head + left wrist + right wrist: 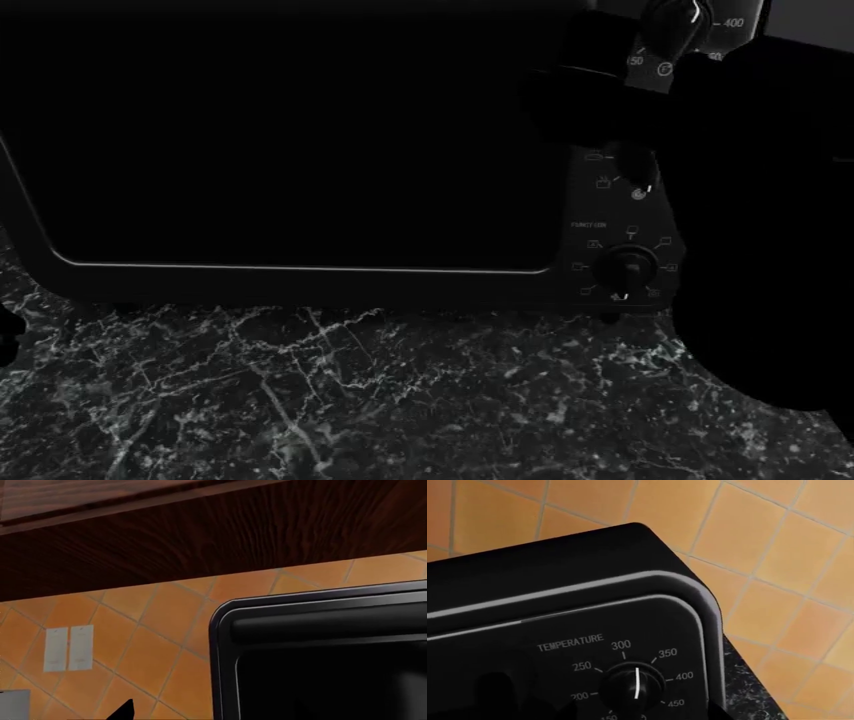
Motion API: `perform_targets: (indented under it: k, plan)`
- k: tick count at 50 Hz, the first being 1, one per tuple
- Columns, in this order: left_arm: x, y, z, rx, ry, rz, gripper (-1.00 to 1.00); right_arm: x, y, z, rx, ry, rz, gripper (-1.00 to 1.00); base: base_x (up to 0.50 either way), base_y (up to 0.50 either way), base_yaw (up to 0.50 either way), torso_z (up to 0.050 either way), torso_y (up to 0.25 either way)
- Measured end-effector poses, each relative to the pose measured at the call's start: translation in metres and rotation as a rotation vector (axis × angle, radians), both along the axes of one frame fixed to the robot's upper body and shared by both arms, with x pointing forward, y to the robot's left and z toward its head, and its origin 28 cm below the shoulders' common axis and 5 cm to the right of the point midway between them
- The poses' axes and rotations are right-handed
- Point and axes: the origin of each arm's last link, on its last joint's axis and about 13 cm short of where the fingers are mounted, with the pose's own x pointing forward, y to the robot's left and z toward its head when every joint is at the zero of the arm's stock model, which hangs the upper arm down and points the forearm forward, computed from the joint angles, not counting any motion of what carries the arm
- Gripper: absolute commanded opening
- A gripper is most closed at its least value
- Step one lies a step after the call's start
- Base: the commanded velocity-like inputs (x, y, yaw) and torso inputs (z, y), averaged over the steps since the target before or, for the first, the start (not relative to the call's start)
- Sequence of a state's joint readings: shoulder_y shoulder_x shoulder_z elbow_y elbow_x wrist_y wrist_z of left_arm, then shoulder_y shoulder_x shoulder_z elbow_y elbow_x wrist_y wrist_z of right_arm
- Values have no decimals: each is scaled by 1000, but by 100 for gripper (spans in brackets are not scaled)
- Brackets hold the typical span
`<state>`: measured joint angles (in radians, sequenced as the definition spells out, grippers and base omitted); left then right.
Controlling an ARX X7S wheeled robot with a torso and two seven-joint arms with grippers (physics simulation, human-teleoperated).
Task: Decrease the toaster oven temperature.
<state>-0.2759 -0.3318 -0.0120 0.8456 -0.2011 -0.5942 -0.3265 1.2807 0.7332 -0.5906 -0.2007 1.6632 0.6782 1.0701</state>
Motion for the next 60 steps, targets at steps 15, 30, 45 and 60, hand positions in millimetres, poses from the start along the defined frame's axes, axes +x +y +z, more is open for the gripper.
perform_targets:
  k: [15,30,45,60]
  plan:
    - [1,1,-1,-2,5,5,100,0,4,1,-22,-3,-4,100,11,3,8,0,0]
    - [1,1,-2,1,6,9,100,1,7,0,-54,-20,-13,100,12,3,10,0,0]
    - [2,2,-3,2,11,12,100,5,8,-1,-93,-33,-26,-100,12,3,11,0,0]
    - [2,1,-4,3,14,11,100,6,7,-4,-142,-41,-28,-100,13,3,10,1,0]
